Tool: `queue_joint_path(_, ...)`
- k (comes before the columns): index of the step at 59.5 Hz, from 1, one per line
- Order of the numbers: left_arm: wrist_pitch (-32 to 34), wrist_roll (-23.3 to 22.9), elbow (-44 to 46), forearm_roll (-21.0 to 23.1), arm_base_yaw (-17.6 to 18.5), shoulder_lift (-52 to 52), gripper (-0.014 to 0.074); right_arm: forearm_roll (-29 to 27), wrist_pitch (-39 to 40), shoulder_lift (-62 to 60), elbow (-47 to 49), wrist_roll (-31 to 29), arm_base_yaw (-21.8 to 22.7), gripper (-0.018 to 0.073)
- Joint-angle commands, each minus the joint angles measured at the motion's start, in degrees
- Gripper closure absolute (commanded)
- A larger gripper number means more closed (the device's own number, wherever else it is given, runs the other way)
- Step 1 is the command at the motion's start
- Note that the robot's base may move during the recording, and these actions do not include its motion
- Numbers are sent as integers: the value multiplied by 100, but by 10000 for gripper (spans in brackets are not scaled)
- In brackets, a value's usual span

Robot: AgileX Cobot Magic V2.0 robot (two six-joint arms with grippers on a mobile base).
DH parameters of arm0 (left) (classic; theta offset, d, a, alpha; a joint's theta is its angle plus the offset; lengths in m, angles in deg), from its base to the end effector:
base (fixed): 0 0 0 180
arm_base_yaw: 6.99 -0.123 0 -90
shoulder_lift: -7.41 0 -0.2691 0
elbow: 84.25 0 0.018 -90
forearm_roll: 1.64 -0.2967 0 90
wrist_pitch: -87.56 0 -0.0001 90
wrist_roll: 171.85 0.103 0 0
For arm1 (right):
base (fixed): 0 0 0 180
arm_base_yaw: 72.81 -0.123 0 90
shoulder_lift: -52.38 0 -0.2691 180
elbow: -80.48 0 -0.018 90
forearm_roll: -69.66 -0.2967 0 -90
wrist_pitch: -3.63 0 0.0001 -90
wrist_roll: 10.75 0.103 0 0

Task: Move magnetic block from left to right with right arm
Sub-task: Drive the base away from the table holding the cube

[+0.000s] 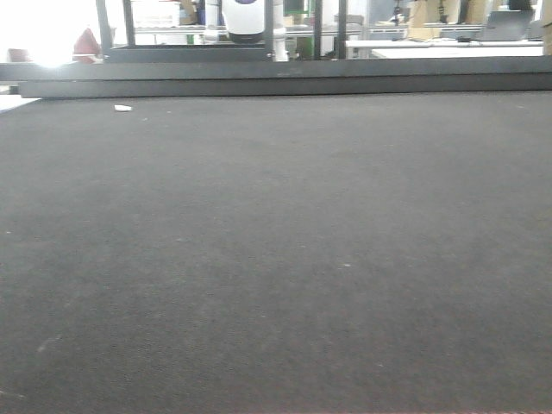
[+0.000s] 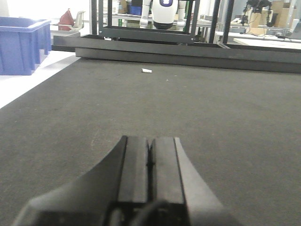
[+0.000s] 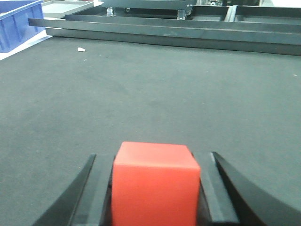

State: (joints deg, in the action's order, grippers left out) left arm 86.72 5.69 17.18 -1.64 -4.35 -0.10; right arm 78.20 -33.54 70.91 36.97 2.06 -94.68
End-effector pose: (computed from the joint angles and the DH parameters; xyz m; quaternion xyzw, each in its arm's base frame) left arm 0.1307 -0.0060 0.2018 0.0011 0.6878 -0.0323 0.7251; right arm 0.0961 0.0286 0.3476 -0.0760 0.7558 0.1232 0.6386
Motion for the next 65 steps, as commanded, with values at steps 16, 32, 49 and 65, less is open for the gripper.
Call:
queue_joint_path(16,516,-25,-59,0,-26,44,713,111,488,73,149,-58,27,407)
queue_joint_path(32,516,-25,-59,0,-26,70,713,111,488,73,149,-58,27,407)
queue_joint_path(49,516,-25,-59,0,-26,70,712,111,488,73,149,-58,27,407)
queue_joint_path(65,516,-25,-59,0,-26,70,713,111,488,73,149,-58,27,407)
